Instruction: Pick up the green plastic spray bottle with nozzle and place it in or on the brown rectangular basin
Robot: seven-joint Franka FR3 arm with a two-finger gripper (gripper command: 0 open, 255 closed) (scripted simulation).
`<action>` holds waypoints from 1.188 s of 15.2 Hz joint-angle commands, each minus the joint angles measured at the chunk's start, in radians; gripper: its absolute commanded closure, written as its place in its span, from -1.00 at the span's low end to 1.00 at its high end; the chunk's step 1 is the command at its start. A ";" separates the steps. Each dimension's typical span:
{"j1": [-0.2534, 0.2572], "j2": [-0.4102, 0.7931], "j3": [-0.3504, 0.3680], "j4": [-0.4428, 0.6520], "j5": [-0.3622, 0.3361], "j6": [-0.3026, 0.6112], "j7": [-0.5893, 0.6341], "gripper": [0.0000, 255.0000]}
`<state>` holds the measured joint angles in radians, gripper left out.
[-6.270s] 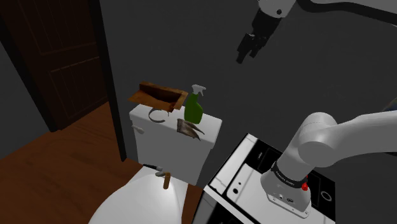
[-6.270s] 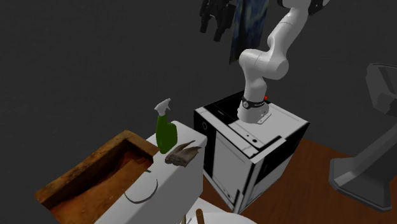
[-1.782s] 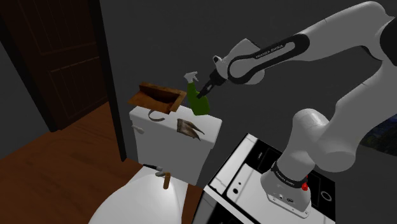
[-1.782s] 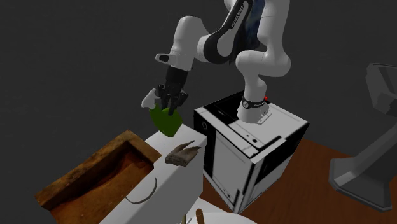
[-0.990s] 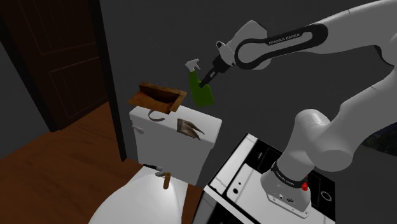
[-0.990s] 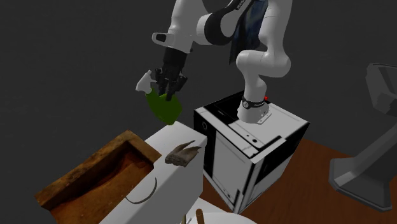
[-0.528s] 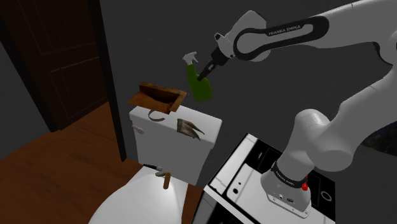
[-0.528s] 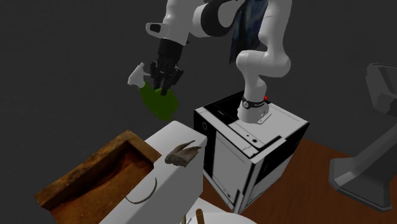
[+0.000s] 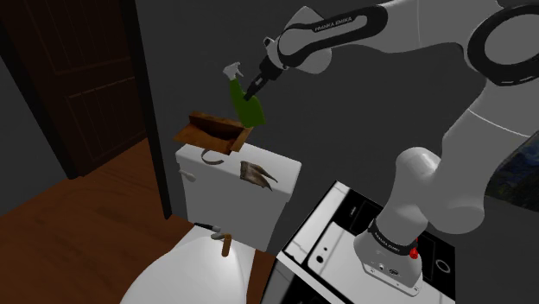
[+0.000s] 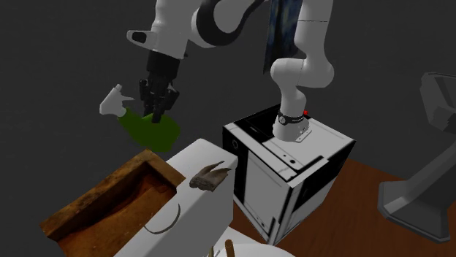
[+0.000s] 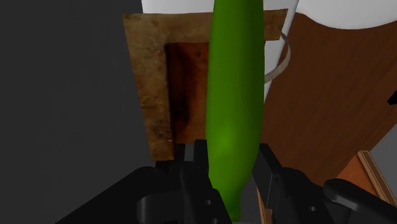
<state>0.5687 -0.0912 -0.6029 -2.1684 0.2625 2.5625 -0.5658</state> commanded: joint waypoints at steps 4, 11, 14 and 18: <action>-0.004 0.234 -0.015 0.245 0.189 -0.076 -0.096 1.00; -0.071 0.424 0.024 0.441 0.308 -0.126 -0.140 1.00; -0.077 0.438 0.035 0.421 0.331 -0.096 -0.163 1.00; -0.087 0.459 0.052 0.398 0.366 -0.058 -0.194 1.00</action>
<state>0.4840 0.3630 -0.5556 -1.7606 0.6182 2.4907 -0.7507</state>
